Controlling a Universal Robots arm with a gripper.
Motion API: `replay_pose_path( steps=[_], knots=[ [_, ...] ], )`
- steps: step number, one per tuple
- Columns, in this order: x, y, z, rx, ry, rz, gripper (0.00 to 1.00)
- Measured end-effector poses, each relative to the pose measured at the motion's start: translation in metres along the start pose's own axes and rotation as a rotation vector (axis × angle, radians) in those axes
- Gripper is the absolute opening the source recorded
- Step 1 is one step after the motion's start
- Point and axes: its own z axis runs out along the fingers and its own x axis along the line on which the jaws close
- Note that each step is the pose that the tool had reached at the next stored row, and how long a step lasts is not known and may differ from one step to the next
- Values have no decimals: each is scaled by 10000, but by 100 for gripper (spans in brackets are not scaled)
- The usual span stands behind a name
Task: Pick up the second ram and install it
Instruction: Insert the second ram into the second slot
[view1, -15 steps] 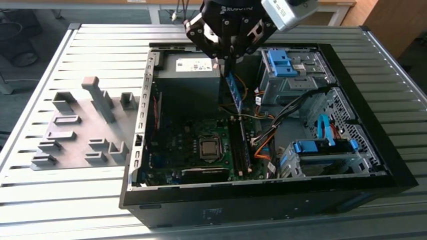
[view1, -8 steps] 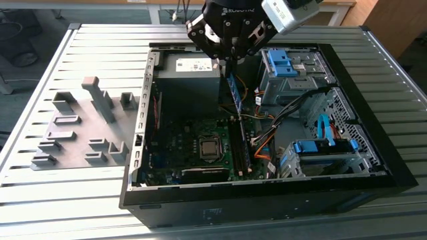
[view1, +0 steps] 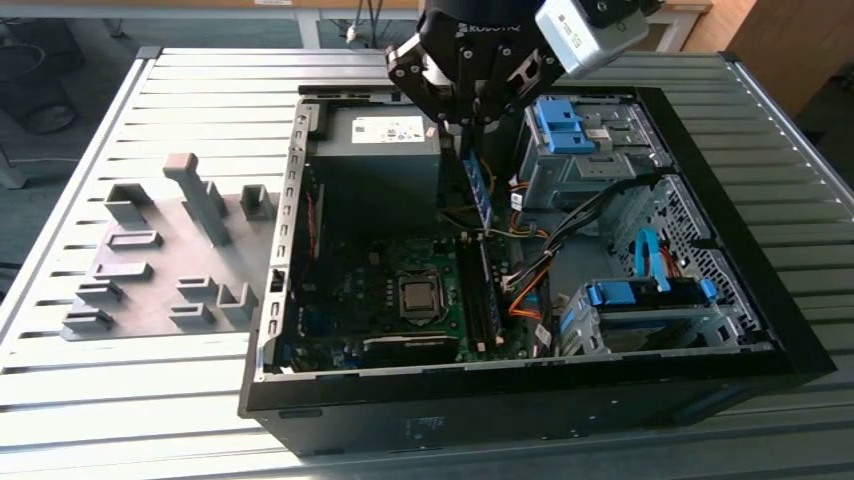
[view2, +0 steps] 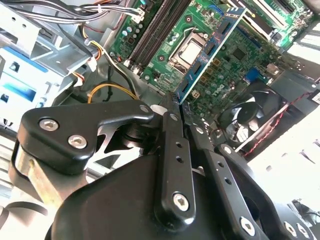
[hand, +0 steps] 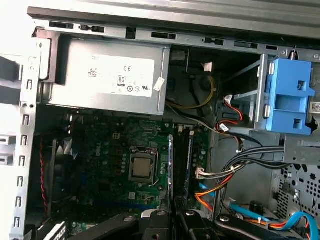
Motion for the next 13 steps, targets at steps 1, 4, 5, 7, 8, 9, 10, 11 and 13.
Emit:
replay_pose_path(
  steps=[1,4,5,7,8,9,10,11,13],
  knots=[
    [-4,0,6,1,1,18,14],
    [-6,0,26,3,0,75,14],
    [-6,0,33,3,0,91,14],
    [-6,0,48,4,1,130,14],
    [-6,0,56,5,0,149,14],
    [-6,0,64,6,1,168,14],
    [-6,0,73,6,1,189,14],
    [-6,0,82,6,1,211,14],
    [-6,0,95,8,1,260,14]
  ],
)
